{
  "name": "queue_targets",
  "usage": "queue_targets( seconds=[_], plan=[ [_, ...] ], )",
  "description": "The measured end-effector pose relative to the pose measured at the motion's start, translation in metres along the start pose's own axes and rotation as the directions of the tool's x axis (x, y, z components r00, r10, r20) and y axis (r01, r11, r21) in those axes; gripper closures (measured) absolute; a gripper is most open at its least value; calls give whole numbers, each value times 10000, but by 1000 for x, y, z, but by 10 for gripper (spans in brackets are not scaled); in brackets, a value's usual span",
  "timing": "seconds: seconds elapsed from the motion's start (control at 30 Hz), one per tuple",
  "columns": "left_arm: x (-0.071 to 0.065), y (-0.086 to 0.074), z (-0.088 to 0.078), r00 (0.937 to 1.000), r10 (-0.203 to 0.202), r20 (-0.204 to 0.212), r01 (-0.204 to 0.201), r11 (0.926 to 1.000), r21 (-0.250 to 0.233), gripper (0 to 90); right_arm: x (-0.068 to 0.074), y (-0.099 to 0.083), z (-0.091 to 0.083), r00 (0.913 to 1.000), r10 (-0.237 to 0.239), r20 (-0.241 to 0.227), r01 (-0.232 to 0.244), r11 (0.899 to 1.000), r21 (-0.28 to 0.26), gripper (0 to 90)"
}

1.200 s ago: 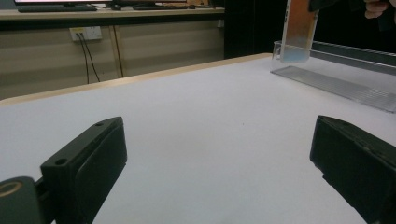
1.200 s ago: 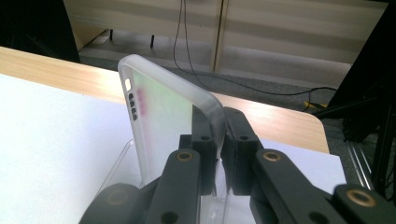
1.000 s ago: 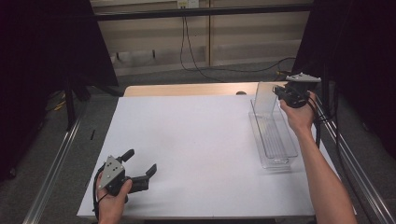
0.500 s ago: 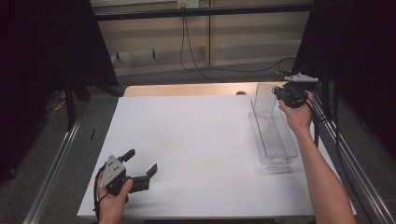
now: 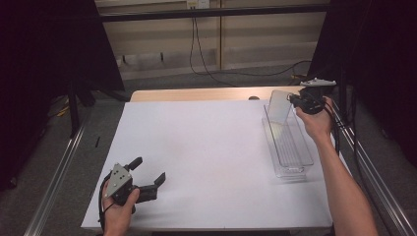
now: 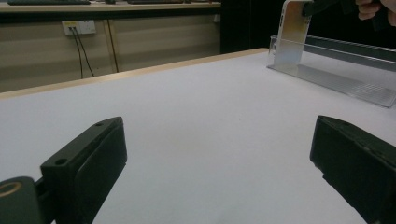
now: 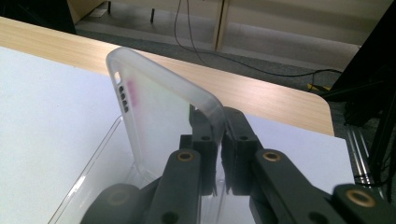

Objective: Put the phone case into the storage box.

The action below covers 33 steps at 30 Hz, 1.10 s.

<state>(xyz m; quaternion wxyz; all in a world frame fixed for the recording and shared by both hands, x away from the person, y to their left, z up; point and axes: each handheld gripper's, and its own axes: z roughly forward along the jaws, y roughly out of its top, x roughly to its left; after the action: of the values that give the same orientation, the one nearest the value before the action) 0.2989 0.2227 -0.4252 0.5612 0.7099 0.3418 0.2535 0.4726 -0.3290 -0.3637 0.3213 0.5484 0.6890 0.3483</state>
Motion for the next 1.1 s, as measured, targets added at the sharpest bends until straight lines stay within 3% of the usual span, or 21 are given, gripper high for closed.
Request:
queue_targets(
  seconds=[0.43,1.1],
  plan=[
    [1,0,0,10000,-34,-49,33,10000,-26,38,3,5,9,9991,-343,259,350,9990,-276,849],
    [1,-1,2,10000,17,-57,-17,10000,28,38,-11,3,18,9996,213,-161,-222,9980,-598,848]
  ],
)
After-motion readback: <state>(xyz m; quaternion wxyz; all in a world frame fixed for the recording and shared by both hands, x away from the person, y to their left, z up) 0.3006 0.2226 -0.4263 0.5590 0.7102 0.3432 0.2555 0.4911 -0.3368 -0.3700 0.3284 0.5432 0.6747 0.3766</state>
